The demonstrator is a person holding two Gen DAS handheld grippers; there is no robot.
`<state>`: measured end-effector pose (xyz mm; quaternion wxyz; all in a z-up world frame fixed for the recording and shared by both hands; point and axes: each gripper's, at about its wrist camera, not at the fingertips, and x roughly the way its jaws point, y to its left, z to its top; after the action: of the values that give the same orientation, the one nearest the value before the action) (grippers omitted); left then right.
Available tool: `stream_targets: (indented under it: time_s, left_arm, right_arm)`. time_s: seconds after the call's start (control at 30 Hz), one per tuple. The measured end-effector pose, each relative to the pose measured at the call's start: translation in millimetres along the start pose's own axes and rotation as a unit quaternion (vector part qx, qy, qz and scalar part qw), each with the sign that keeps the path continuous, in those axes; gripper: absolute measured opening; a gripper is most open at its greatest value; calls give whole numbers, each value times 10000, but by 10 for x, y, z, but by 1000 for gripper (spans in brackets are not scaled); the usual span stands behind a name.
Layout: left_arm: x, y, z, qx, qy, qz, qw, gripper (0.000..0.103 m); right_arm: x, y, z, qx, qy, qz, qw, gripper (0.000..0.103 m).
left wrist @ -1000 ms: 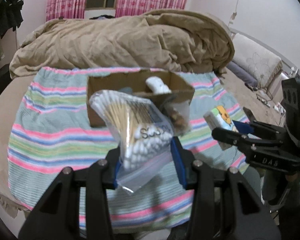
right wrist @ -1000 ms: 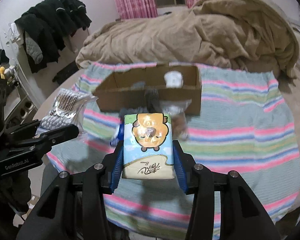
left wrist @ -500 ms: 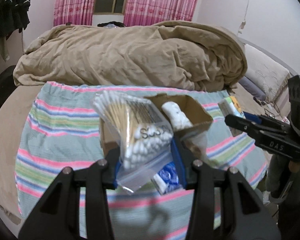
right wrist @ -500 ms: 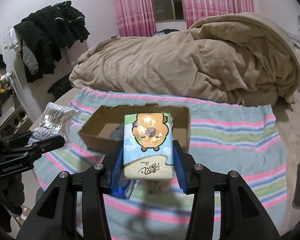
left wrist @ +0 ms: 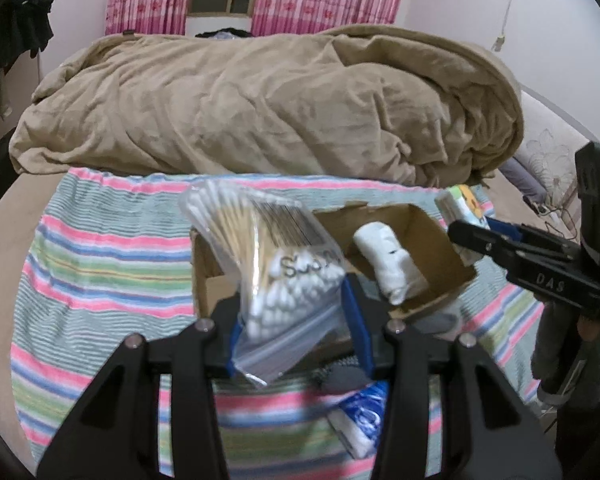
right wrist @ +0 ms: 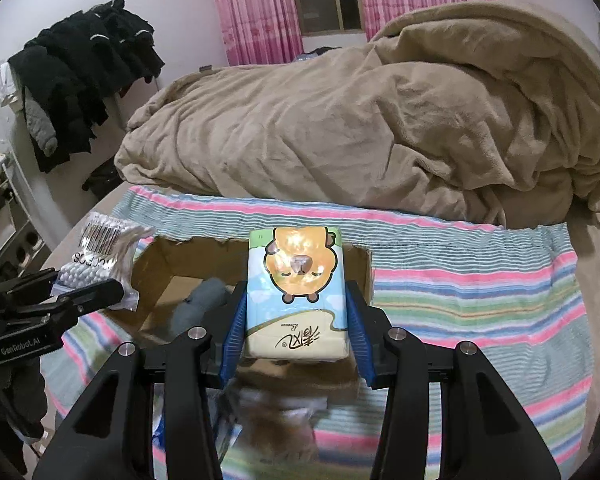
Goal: Organize objects
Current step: 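Grasp the cotton swab bag with the left gripper while the right grasps the tissue pack, place both in box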
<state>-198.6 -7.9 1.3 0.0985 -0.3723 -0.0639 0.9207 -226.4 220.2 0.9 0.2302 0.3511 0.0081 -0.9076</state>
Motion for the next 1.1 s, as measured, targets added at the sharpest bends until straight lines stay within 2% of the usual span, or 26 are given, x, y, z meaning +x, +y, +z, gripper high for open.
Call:
stream_targets:
  time_s: [0.37, 0.43, 0.47, 0.5, 0.9, 1.0, 1.1]
  left_arm:
    - [376, 99, -11, -112, 462, -25, 9989, 46]
    - [361, 85, 4, -87, 443, 2, 9990, 50]
    - [343, 80, 11, -91, 428, 30, 9990, 54]
    - [309, 83, 18, -126, 385, 17, 9992, 60]
    - [-333, -32, -20, -212, 20, 49, 9998, 62]
    - [-530, -76, -90, -232, -68, 22, 9997, 69]
    - [-676, -120, -177, -263, -103, -1, 9996, 70]
  right_arm:
    - [371, -119, 21, 219, 208, -78, 9995, 49]
    - [366, -105, 18, 170, 176, -161, 9996, 56]
    - [352, -107, 18, 180, 143, -185, 9996, 64]
    - [331, -112, 20, 206, 110, -174, 9996, 68]
    - [-197, 14, 16, 221, -205, -229, 9993, 68]
    - [-376, 61, -30, 250, -269, -223, 9991, 68]
    - [-539, 114, -99, 236, -309, -221, 9990, 68]
